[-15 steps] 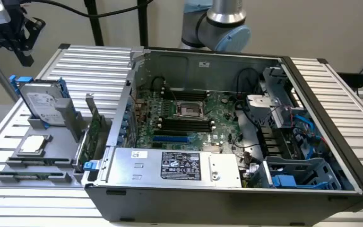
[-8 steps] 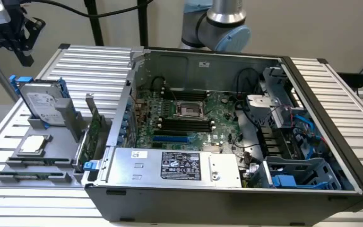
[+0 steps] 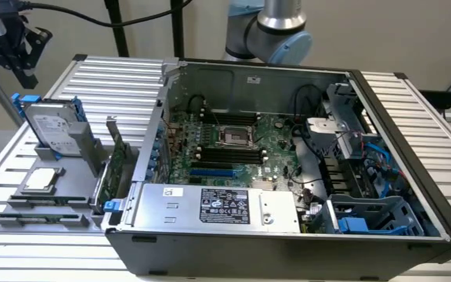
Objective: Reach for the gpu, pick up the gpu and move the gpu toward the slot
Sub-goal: 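Reach for the gpu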
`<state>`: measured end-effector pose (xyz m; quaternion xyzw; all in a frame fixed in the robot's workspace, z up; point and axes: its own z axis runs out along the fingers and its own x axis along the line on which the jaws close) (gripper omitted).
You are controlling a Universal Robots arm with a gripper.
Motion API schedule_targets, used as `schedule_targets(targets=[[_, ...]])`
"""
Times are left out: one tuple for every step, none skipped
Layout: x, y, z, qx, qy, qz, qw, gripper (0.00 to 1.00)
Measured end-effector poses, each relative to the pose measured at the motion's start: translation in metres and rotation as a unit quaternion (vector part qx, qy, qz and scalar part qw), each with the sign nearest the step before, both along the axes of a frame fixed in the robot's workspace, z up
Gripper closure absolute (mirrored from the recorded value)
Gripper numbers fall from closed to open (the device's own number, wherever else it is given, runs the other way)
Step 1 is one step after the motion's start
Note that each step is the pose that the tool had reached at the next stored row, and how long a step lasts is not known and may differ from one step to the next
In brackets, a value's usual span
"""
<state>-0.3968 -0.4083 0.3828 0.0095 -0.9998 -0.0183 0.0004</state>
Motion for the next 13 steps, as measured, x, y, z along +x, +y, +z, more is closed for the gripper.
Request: schedule_targets(targets=[[0.0,-0.0045,-0.0004,0.0,0.0001,0.0,1.0,0.89],[0.001,-0.0088,-0.001,-0.0001,0.0001,0.0,1.0,0.89],[0.001,-0.0131,-0.0017,-0.0001,0.0001,0.0,1.0,0.89],[0.002,-0.0169,-0.0025,0.0,0.0,0.0,1.0,0.89],[0.003,-0.0204,-0.0033,0.0,0.0,0.0,1.0,0.89],[0.005,-0.0237,-0.0041,0.0,0.0,0.0,1.0,0.89],[0.007,-0.0262,-0.005,0.0,0.0,0.0,1.0,0.89],[0.009,-0.0284,-0.0059,0.0,0.0,0.0,1.0,0.89],[0.012,-0.031,-0.0069,0.0,0.0,0.0,1.0,0.89],[0.014,-0.033,-0.0078,-0.0001,0.0001,0.0,1.0,0.89],[0.017,-0.0351,-0.0088,0.0,0.0001,0.0,1.0,0.89],[0.02,-0.0371,-0.0101,0.0,0.0,0.0,1.0,0.89],[0.023,-0.0391,-0.0114,0.0,0.0,0.0,1.0,0.89]])
